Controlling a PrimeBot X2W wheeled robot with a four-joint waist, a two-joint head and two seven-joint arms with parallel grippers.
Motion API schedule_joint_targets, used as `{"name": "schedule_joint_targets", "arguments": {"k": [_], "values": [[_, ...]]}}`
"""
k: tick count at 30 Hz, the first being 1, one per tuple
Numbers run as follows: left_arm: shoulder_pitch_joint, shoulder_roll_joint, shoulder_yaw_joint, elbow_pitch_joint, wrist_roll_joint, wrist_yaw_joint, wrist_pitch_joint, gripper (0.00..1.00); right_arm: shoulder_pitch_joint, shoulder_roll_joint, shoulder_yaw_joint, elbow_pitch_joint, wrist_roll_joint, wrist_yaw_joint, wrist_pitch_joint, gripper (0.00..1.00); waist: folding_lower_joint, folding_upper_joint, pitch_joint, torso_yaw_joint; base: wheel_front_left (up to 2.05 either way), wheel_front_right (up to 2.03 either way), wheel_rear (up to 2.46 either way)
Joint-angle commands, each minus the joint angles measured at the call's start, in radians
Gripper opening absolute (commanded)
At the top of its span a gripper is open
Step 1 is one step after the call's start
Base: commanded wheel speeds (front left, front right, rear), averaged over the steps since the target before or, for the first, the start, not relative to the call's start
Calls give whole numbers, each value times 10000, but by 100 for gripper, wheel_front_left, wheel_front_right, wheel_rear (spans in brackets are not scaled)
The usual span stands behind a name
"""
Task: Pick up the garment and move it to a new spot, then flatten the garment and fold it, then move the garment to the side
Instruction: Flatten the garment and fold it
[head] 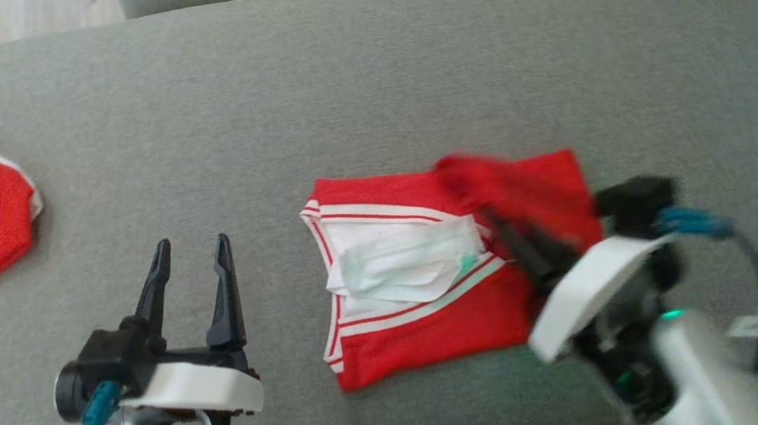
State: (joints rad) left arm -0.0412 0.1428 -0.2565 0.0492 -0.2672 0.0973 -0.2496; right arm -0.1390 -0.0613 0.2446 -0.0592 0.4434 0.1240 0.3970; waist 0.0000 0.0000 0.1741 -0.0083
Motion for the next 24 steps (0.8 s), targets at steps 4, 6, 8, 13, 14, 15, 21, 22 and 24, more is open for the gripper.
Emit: {"name": "schedule_joint_targets", "arguments": {"k": [4, 6, 8, 13, 14, 15, 21, 22, 24], "values": [[-268, -36, 176, -224, -116, 25, -111, 100, -963, 105, 2176, 1037, 1736, 67, -996, 0, 0, 0, 59, 556, 0, 0, 0], [-297, -65, 109, -212, -106, 5, -112, 100, -1292, 107, 2707, 1714, 2193, 67, -1534, 0, 0, 0, 137, 752, 0, 0, 0], [-324, -88, 73, -204, -97, 10, -113, 100, -1647, 107, 3114, 2391, 2403, 67, -2004, 0, 0, 0, 233, 918, 0, 0, 0], [-419, -77, 132, -201, -94, 25, -116, 100, -2353, 109, 3661, 3758, 2814, 67, -2795, 30, 0, 0, 505, 1111, 0, 0, 0], [-433, -73, 157, -202, -93, 32, -117, 100, -2475, 109, 3737, 3950, 2865, 67, -2909, 96, 0, 0, 545, 1108, 0, 0, 0], [-442, -72, 178, -208, -90, 40, -118, 100, -2586, 109, 3814, 4103, 2927, 67, -3018, 100, 0, 0, 582, 1097, 0, 0, 0], [-492, -52, 285, -238, -49, 68, -120, 100, -3344, 109, 4489, 3855, 3022, 67, -4111, 100, 0, 0, 668, 904, 0, 0, 0], [-507, -47, 303, -243, -39, 71, -120, 100, -3453, 109, 4482, 3696, 2958, 67, -4349, 100, 0, 0, 653, 849, 0, 0, 0], [-520, -35, 333, -265, -18, 77, -120, 100, -3621, 109, 4243, 3419, 2713, 67, -4782, 100, 0, 0, 614, 741, 0, 0, 0]]}}
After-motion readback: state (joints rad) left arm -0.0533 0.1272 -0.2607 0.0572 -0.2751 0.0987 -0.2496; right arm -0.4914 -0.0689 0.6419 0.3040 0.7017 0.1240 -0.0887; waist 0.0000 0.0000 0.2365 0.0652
